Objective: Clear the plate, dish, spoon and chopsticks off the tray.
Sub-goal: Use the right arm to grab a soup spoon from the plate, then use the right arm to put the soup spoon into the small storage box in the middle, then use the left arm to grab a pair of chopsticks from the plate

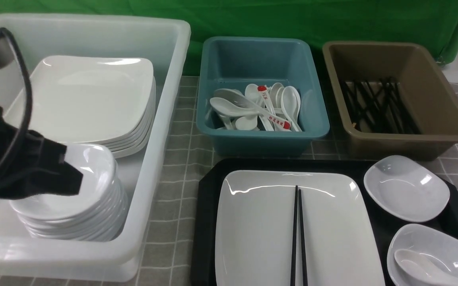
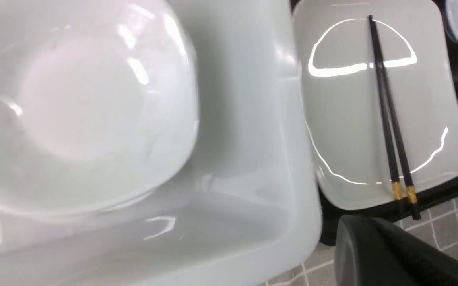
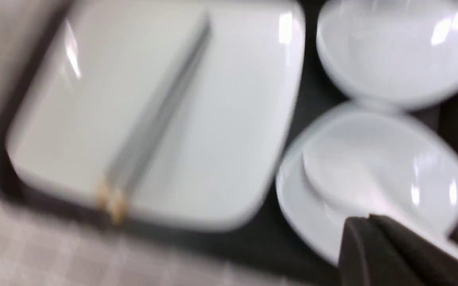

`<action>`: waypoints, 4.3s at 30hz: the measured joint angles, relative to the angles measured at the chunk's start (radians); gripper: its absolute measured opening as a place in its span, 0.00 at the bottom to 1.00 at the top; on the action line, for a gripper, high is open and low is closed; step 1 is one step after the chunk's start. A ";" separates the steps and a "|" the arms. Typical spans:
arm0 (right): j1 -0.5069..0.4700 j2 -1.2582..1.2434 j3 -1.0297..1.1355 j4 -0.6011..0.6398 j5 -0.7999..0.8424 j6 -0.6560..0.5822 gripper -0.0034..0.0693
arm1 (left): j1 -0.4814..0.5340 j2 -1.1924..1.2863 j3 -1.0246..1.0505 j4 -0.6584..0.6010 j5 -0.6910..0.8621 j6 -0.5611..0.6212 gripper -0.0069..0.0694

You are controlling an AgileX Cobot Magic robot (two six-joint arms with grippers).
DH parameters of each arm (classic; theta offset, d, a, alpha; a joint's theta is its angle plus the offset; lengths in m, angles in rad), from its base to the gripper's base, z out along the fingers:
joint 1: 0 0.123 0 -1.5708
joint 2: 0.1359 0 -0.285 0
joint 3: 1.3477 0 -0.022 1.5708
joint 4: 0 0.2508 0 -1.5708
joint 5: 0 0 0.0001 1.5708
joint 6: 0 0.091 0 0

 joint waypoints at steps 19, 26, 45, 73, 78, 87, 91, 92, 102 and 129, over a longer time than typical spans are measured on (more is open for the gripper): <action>0.001 0.592 -0.157 -0.122 0.081 -0.294 0.64 | -0.752 0.499 -0.127 0.001 -0.458 -0.004 0.09; 0.001 0.692 -0.157 -0.213 0.082 -0.294 0.67 | -0.752 0.582 -0.254 -0.028 -0.530 0.120 0.09; 0.001 0.871 -0.156 -0.223 0.017 -0.294 0.67 | -0.752 0.582 -0.261 0.006 -0.561 0.139 0.09; 0.002 0.739 -0.193 -0.218 -0.007 -0.189 0.11 | -0.750 0.582 -0.261 0.033 -0.603 0.128 0.09; 0.002 0.692 -0.239 -0.216 0.009 -0.181 0.11 | -0.691 0.582 -0.261 0.033 -0.603 0.081 0.09; 0.002 0.663 -0.531 -0.076 -0.034 -0.172 0.11 | -0.480 0.560 -0.268 0.034 -0.635 0.057 0.09; 0.002 0.734 -0.712 0.105 -0.138 -0.232 0.11 | -0.395 0.538 -0.284 0.035 -0.701 0.057 0.09; 0.002 0.758 -0.749 0.145 -0.164 -0.246 0.11 | -0.381 0.535 -0.286 0.035 -0.714 0.057 0.09; 0.032 1.119 -1.071 0.316 -0.399 -0.261 0.18 | -0.345 0.529 -0.292 0.070 -0.615 0.056 0.09; 0.024 0.470 -0.782 -0.030 0.200 -0.160 0.12 | -0.775 0.801 -0.382 0.416 -0.380 -0.502 0.12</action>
